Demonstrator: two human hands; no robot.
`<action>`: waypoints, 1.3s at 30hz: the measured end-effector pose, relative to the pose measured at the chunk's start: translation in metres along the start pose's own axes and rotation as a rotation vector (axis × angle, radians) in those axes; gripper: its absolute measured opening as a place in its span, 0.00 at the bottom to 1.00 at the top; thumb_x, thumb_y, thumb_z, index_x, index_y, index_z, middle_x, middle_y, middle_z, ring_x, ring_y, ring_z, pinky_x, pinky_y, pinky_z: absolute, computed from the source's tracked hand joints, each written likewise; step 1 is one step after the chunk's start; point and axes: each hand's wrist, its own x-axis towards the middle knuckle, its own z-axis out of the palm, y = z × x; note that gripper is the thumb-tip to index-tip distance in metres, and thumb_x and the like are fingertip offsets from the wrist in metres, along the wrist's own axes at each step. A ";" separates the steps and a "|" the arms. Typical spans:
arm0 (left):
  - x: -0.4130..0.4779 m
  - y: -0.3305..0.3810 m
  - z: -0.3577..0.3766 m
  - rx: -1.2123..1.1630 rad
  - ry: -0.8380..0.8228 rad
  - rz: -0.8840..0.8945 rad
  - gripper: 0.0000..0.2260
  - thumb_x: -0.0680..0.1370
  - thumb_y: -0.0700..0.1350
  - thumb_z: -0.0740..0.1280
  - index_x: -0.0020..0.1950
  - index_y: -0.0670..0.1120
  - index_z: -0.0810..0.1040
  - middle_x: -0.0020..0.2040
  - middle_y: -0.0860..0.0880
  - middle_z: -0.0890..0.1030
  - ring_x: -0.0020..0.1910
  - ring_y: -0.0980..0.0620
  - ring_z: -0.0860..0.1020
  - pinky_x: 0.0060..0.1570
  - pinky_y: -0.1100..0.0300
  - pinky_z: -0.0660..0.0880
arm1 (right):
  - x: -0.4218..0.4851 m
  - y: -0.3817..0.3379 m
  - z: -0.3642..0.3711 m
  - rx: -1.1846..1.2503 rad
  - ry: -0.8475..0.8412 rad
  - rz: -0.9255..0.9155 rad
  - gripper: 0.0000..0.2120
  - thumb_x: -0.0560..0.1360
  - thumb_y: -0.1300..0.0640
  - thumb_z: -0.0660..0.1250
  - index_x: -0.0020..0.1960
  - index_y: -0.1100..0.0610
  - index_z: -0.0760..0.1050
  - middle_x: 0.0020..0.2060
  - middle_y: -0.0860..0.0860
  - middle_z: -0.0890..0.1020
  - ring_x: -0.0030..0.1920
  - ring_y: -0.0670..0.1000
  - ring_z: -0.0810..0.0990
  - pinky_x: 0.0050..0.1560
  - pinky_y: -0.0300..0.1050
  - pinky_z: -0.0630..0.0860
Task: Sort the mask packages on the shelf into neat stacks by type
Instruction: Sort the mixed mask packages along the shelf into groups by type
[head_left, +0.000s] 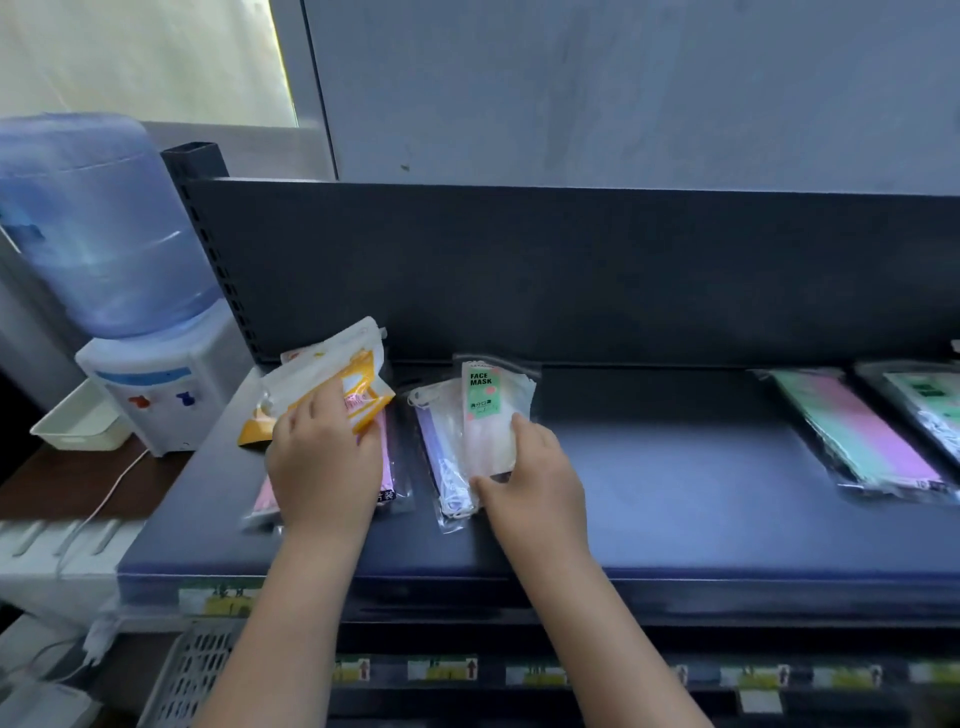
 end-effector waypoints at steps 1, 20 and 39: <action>0.000 -0.002 -0.001 -0.013 0.033 0.021 0.18 0.73 0.36 0.74 0.62 0.38 0.79 0.53 0.37 0.84 0.52 0.31 0.79 0.48 0.41 0.76 | 0.000 0.000 0.001 0.040 0.014 -0.006 0.35 0.73 0.56 0.74 0.77 0.49 0.66 0.70 0.45 0.73 0.54 0.52 0.82 0.55 0.48 0.77; -0.014 0.092 -0.014 -1.070 -0.004 -0.479 0.12 0.85 0.51 0.67 0.61 0.45 0.82 0.51 0.53 0.87 0.47 0.60 0.85 0.43 0.65 0.81 | -0.004 0.035 -0.058 0.221 0.472 -0.275 0.37 0.68 0.65 0.83 0.75 0.62 0.73 0.66 0.53 0.80 0.67 0.49 0.78 0.67 0.26 0.68; -0.105 0.382 0.089 -1.465 -0.297 -0.679 0.07 0.83 0.41 0.68 0.59 0.49 0.82 0.51 0.52 0.89 0.51 0.52 0.88 0.43 0.54 0.84 | 0.021 0.256 -0.295 0.189 0.611 -0.112 0.38 0.67 0.61 0.84 0.75 0.58 0.75 0.68 0.51 0.81 0.68 0.47 0.77 0.69 0.37 0.70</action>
